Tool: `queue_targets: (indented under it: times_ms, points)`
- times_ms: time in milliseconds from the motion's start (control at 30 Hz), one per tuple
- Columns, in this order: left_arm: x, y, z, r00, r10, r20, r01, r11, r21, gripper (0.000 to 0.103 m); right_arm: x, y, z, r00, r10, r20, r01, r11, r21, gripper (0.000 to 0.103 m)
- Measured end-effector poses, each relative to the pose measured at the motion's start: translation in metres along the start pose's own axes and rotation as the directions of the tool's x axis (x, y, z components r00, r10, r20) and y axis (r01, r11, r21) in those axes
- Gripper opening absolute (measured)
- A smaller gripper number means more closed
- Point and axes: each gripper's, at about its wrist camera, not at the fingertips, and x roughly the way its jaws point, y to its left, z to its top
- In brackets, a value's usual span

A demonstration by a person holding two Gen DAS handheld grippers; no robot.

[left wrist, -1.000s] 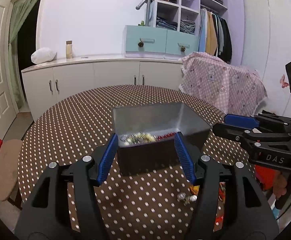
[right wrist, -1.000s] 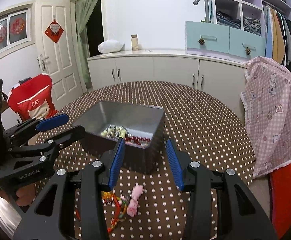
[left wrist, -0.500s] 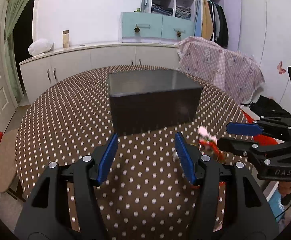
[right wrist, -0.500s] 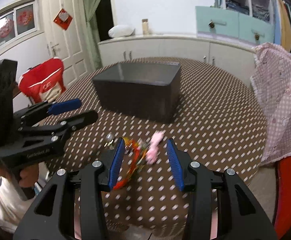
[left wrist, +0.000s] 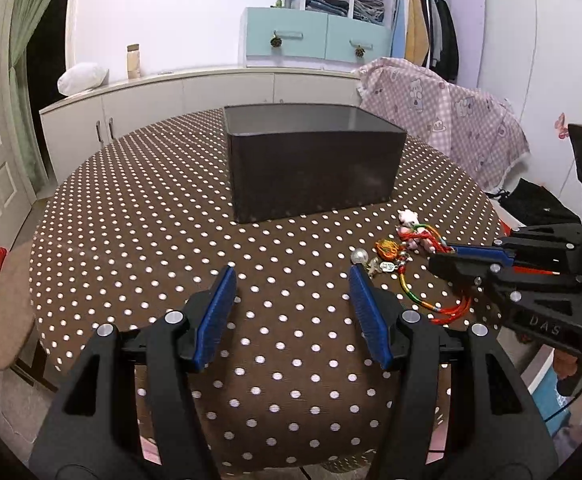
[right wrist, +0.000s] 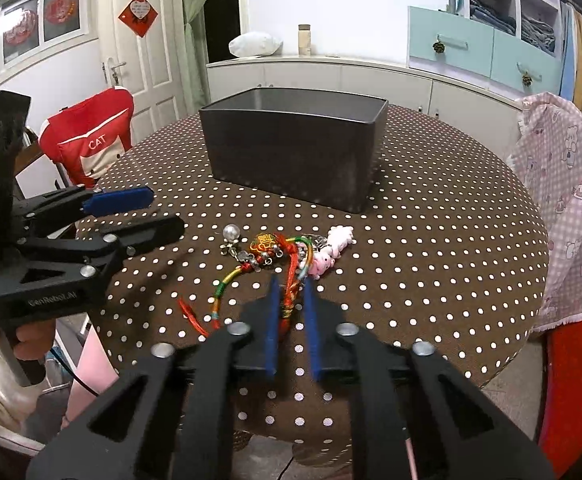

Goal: Organize jewelry
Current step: 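Grasp the red cord bracelet with the right tool while the left tool grasps a small silver charm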

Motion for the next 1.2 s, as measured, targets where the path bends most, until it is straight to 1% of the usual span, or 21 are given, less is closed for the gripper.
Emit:
queue_targets:
  times_ms: [67,200,367,433,533,600,667,733,767,800,867,900,967,1067,1200]
  points:
    - [0.001,-0.002,0.000,1.000,-0.009,-0.004,0.009,1.000,0.003,0.059,-0.002,0.000,0.001,1.000,0.009,0.007,-0.009,1.000,0.005,0.003]
    - [0.005,-0.006,0.002,1.000,-0.028,-0.010,0.028,1.000,0.007,0.059,-0.013,-0.002,0.007,0.999,0.014,0.052,-0.015,1.000,0.009,0.003]
    - [0.010,-0.011,0.008,0.998,-0.068,-0.016,0.068,0.998,0.006,0.059,-0.029,-0.006,0.019,0.994,0.001,0.110,-0.003,1.000,0.020,0.003]
    - [0.015,-0.014,0.011,0.996,-0.074,-0.041,0.074,0.997,0.012,0.059,-0.035,-0.009,0.022,0.991,-0.012,0.133,0.008,1.000,0.027,0.003]
    - [0.022,-0.019,0.013,0.994,-0.092,-0.058,0.093,0.996,0.019,0.057,-0.041,-0.014,0.025,0.988,-0.017,0.152,0.011,0.999,0.037,0.003]
    - [0.025,-0.025,0.012,0.994,-0.089,-0.061,0.092,0.995,0.041,0.045,-0.041,-0.015,0.024,0.987,-0.023,0.156,0.017,0.999,0.039,0.003]
    - [0.029,-0.028,0.012,0.995,-0.075,-0.071,0.078,0.996,0.047,0.036,-0.040,-0.017,0.024,0.988,-0.025,0.152,0.018,0.999,0.044,0.003]
    - [0.032,-0.030,0.014,0.996,-0.051,-0.068,0.055,0.997,0.055,0.029,-0.039,-0.019,0.022,0.989,-0.022,0.146,0.015,0.999,0.048,0.003]
    - [0.031,-0.030,0.014,0.997,-0.044,-0.066,0.048,0.997,0.056,0.020,-0.039,-0.019,0.021,0.989,-0.022,0.144,0.015,0.999,0.049,0.003]
    - [0.031,-0.030,0.013,0.997,-0.040,-0.065,0.043,0.997,0.058,0.015,-0.038,-0.019,0.020,0.990,-0.023,0.142,0.016,0.999,0.049,0.003]
    - [0.030,-0.028,0.012,0.998,-0.039,-0.057,0.042,0.998,0.048,0.013,-0.037,-0.020,0.019,0.990,-0.020,0.136,0.014,0.999,0.050,0.003]
    - [0.029,-0.028,0.012,0.998,-0.035,-0.044,0.037,0.998,0.051,0.011,-0.037,-0.021,0.019,0.991,-0.020,0.135,0.013,0.999,0.051,0.003]
    - [0.027,-0.026,0.010,0.999,-0.017,-0.034,0.019,0.999,0.051,0.011,-0.037,-0.022,0.019,0.991,-0.018,0.136,0.011,0.998,0.055,0.003]
    - [0.024,-0.023,0.011,1.000,-0.016,-0.027,0.018,0.999,0.043,0.011,-0.038,-0.021,0.022,0.989,-0.018,0.144,0.010,0.999,0.053,0.003]
    - [0.016,-0.022,0.014,1.000,-0.009,0.005,0.008,0.999,0.043,0.011,-0.041,-0.020,0.029,0.986,-0.020,0.163,0.013,0.999,0.048,0.003]
